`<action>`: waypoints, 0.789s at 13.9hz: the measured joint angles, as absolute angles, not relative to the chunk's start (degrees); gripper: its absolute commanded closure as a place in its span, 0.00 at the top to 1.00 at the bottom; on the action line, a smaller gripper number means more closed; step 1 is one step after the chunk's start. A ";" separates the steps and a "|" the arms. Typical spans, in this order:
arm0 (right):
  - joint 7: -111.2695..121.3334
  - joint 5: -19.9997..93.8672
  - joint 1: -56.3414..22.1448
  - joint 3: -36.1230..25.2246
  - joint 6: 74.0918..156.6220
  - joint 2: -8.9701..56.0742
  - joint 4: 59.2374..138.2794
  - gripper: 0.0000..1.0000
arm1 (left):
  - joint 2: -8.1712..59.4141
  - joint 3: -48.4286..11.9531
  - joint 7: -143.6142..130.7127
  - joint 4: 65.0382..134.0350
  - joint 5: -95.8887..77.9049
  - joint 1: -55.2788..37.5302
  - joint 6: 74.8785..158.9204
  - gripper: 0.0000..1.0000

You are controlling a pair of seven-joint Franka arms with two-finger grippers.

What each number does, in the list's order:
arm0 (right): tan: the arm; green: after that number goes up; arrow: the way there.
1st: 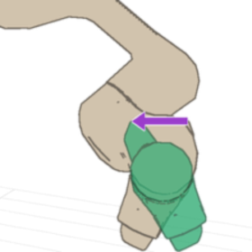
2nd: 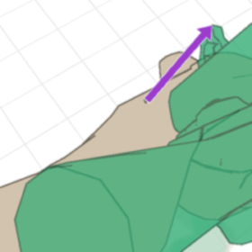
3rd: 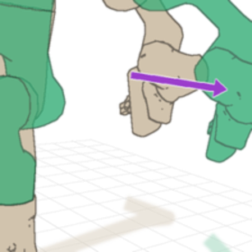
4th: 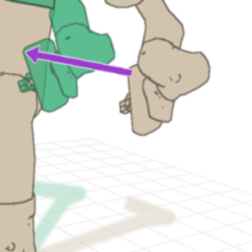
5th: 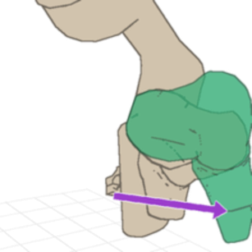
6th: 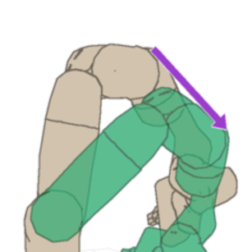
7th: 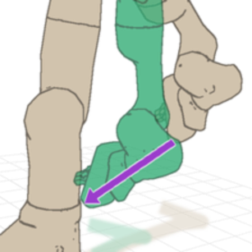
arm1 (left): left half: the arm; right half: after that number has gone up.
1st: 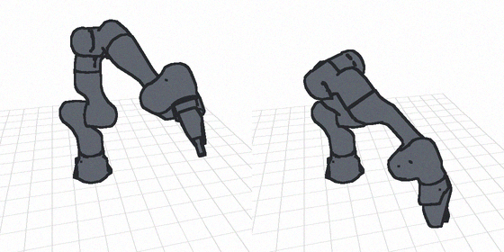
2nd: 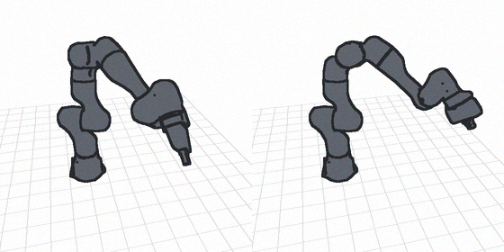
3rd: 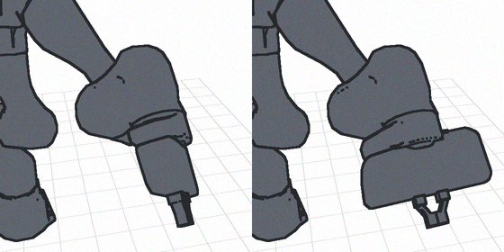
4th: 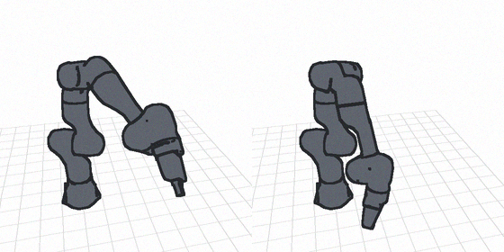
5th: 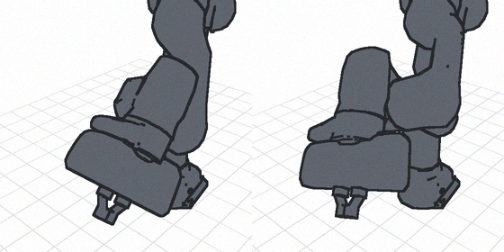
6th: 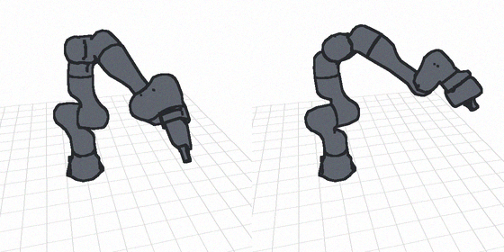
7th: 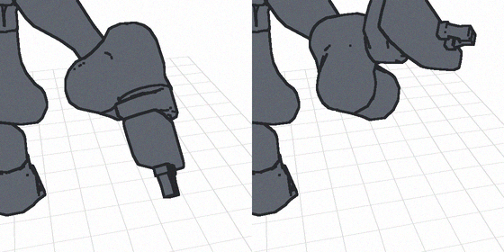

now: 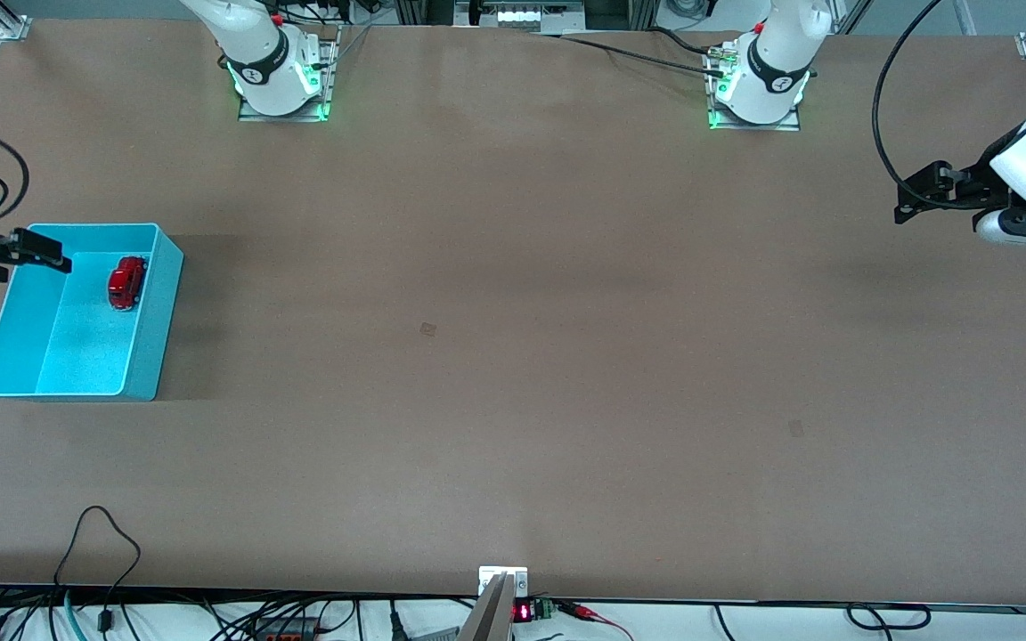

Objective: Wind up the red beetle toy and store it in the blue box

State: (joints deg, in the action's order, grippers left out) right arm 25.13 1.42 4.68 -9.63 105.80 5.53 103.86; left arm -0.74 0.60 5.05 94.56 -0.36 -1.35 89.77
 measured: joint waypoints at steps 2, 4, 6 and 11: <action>20.81 0.48 5.32 -5.60 99.75 2.85 102.12 1.00 | -0.74 0.61 5.05 94.56 -0.36 -1.34 89.77 1.00; 14.95 0.15 5.53 -1.60 92.58 0.88 98.79 1.00 | -0.74 0.62 5.05 94.56 -0.36 -1.34 89.77 1.00; 10.06 0.09 5.54 1.49 86.98 -0.77 95.41 1.00 | -0.74 0.62 5.05 94.56 -0.36 -1.33 89.77 1.00; 5.92 0.09 5.56 3.72 82.03 -1.58 91.55 1.00 | -0.74 0.62 5.05 94.56 -0.36 -1.33 89.76 1.00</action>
State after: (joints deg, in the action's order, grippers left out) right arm 5.92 0.09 5.56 3.72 82.03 -1.58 91.55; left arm -0.74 0.62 5.05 94.56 -0.36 -1.33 89.76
